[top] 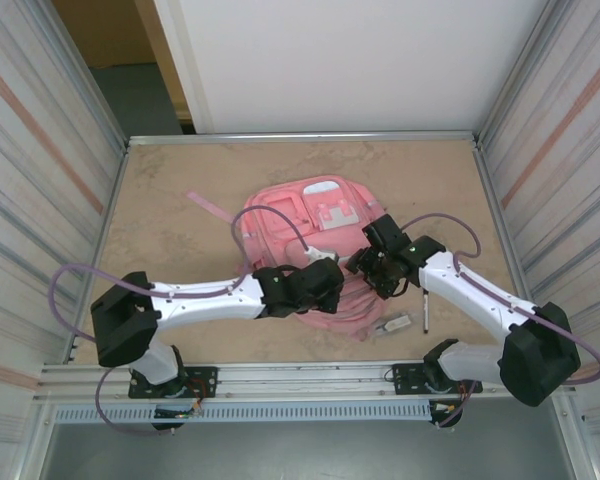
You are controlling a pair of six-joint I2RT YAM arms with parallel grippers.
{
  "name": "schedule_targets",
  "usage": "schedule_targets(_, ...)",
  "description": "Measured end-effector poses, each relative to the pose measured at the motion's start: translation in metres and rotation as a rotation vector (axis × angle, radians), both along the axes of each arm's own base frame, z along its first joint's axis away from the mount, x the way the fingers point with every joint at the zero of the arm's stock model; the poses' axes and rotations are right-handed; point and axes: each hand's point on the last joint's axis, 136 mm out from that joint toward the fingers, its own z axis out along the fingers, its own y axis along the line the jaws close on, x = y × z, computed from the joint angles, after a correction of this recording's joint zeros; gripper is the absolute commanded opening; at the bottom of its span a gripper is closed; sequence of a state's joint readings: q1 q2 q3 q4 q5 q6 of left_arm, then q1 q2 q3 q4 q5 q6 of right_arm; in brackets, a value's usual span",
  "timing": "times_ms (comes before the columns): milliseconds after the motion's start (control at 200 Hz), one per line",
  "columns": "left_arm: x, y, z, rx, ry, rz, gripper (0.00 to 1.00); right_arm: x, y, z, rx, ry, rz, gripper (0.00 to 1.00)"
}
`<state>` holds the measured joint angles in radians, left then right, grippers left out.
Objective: Pack books, pencil case, and school supplies into a backpack
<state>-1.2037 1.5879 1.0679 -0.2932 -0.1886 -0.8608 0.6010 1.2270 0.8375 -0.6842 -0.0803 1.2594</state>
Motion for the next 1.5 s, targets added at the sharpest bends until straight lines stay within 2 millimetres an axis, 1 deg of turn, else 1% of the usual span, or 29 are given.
schedule_targets(35,0.000,-0.004,0.001,-0.005,-0.002,-0.003,0.00,0.001,-0.001,-0.001,-0.003,0.002,-0.014,0.65)
schedule_targets(100,0.001,-0.005,0.001,-0.008,-0.003,-0.003,0.00,0.002,-0.001,-0.003,-0.006,0.009,-0.025,0.59)
schedule_targets(125,0.001,-0.005,0.001,-0.010,-0.003,-0.003,0.00,0.002,0.000,-0.003,-0.007,0.012,-0.027,0.53)
schedule_targets(180,0.001,-0.005,0.001,-0.012,-0.004,-0.003,0.00,0.001,0.000,-0.005,-0.007,0.023,-0.038,0.32)
schedule_targets(215,0.001,-0.005,0.001,-0.010,-0.004,-0.002,0.00,0.001,0.001,-0.006,-0.007,0.027,-0.043,0.21)
schedule_targets(266,0.000,-0.003,-0.002,-0.004,-0.003,-0.002,0.00,0.003,0.003,-0.007,-0.001,0.024,-0.044,0.13)
schedule_targets(376,0.000,0.005,-0.009,0.025,-0.011,-0.007,0.00,0.007,0.013,-0.004,0.025,0.000,-0.039,0.00)
schedule_targets(461,0.004,0.016,-0.007,0.043,-0.034,0.004,0.00,0.009,0.018,0.000,0.033,-0.019,-0.022,0.00)
schedule_targets(531,0.010,0.034,-0.005,0.055,-0.045,0.030,0.00,0.013,0.022,0.006,0.037,-0.044,-0.004,0.00)
schedule_targets(621,0.021,0.066,-0.003,0.055,-0.034,0.075,0.00,0.021,0.030,0.017,0.056,-0.093,0.021,0.00)
schedule_targets(717,0.037,0.098,-0.001,0.035,-0.025,0.119,0.00,0.030,0.043,0.032,0.100,-0.150,0.056,0.00)
schedule_targets(757,0.043,0.114,-0.002,0.044,-0.026,0.145,0.00,0.033,0.046,0.037,0.108,-0.171,0.066,0.00)
schedule_targets(807,0.053,0.135,-0.007,0.069,-0.032,0.180,0.00,0.034,0.045,0.038,0.105,-0.177,0.072,0.00)
schedule_targets(852,0.061,0.147,-0.009,0.077,-0.040,0.198,0.00,0.034,0.046,0.037,0.104,-0.177,0.088,0.00)
schedule_targets(987,0.074,0.162,-0.016,0.089,-0.041,0.166,0.00,0.033,0.058,0.034,0.115,-0.181,0.151,0.00)
schedule_targets(1107,0.083,0.168,-0.015,0.129,-0.074,0.120,0.00,0.039,0.066,0.030,0.102,-0.173,0.196,0.00)
schedule_targets(1273,0.097,0.177,-0.020,0.255,-0.164,0.056,0.00,0.046,0.073,0.038,0.098,-0.205,0.247,0.00)
schedule_targets(1293,0.099,0.178,-0.021,0.267,-0.172,0.050,0.05,0.046,0.074,0.040,0.098,-0.209,0.251,0.00)
schedule_targets(1338,0.102,0.181,-0.023,0.292,-0.186,0.040,0.19,0.048,0.076,0.043,0.100,-0.221,0.266,0.00)
schedule_targets(1368,0.104,0.183,-0.023,0.302,-0.194,0.039,0.31,0.048,0.077,0.045,0.102,-0.226,0.274,0.00)
schedule_targets(1398,0.106,0.186,-0.023,0.317,-0.201,0.050,0.39,0.049,0.077,0.046,0.100,-0.230,0.280,0.00)
schedule_targets(1458,0.112,0.195,-0.022,0.340,-0.214,0.079,0.46,0.048,0.076,0.046,0.091,-0.230,0.294,0.00)
schedule_targets(1498,0.114,0.199,-0.021,0.353,-0.220,0.093,0.48,0.048,0.076,0.045,0.088,-0.230,0.302,0.00)
